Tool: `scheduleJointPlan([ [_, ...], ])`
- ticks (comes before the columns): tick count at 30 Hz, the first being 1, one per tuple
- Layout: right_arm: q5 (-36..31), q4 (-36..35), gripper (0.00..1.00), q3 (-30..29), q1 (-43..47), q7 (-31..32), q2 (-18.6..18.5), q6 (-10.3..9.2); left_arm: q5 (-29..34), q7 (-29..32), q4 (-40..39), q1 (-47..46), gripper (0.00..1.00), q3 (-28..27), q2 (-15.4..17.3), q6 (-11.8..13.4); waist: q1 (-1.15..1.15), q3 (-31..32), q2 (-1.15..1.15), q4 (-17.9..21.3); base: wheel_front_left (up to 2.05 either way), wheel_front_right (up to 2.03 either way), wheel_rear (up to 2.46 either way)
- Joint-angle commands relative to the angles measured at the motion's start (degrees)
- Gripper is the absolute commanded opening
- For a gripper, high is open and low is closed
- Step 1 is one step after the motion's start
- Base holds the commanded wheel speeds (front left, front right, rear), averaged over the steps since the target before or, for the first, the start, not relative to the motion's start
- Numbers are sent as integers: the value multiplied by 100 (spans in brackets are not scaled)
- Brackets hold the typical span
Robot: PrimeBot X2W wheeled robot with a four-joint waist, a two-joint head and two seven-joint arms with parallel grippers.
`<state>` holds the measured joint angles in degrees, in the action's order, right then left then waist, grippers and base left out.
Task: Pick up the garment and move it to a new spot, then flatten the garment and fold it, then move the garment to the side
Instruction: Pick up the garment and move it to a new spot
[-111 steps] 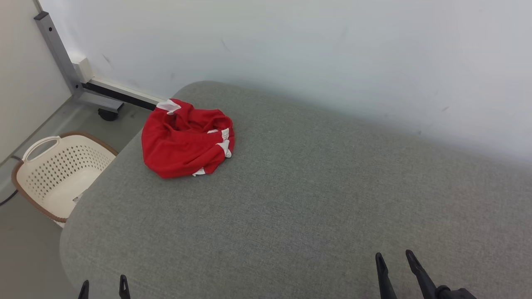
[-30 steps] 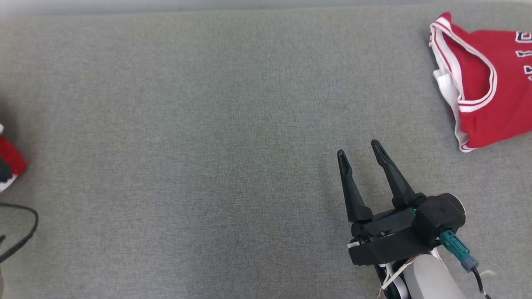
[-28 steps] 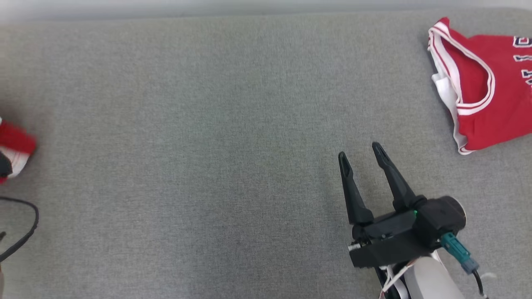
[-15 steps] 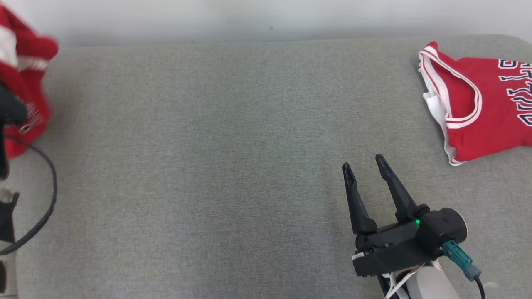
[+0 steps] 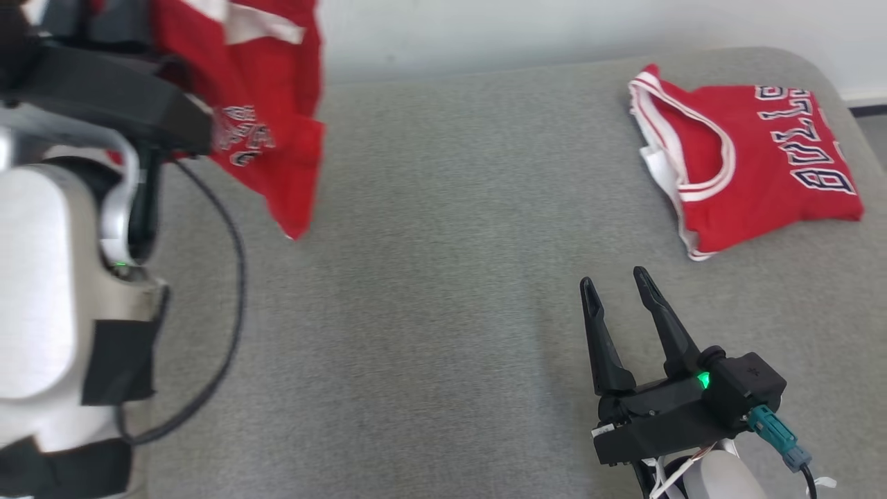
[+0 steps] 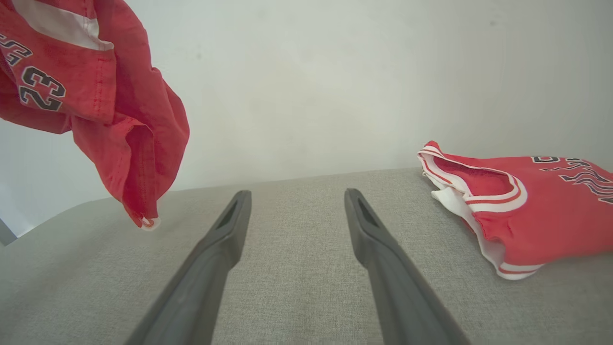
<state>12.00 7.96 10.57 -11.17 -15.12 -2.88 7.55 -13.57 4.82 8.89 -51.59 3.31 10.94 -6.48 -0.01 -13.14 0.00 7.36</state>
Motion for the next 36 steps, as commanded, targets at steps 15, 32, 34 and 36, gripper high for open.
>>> scheduleJointPlan([
  [15, 50, 72, 100, -71, 212, -3, 2, -10, -877, -160, -141, 249, 0, 1106, -781, 102, 1, 110, 0, 588, 0, 0, 0],
  [32, -100, 212, 100, -37, 272, -3, 0, -10, -1681, -1168, 772, 3184, 0, 957, -579, 444, 1, 98, 0, 168, 0, 0, 0],
  [34, -115, 224, 100, -53, 245, -3, 1, -10, -1764, -1300, 896, 3481, 0, 954, -603, 402, 1, 87, 0, 130, 0, 0, 0],
  [36, -111, 242, 100, -57, 227, -3, 1, -10, -1815, -1450, 1019, 3668, 0, 970, -629, 387, 1, 95, 0, 91, 0, 0, 0],
])
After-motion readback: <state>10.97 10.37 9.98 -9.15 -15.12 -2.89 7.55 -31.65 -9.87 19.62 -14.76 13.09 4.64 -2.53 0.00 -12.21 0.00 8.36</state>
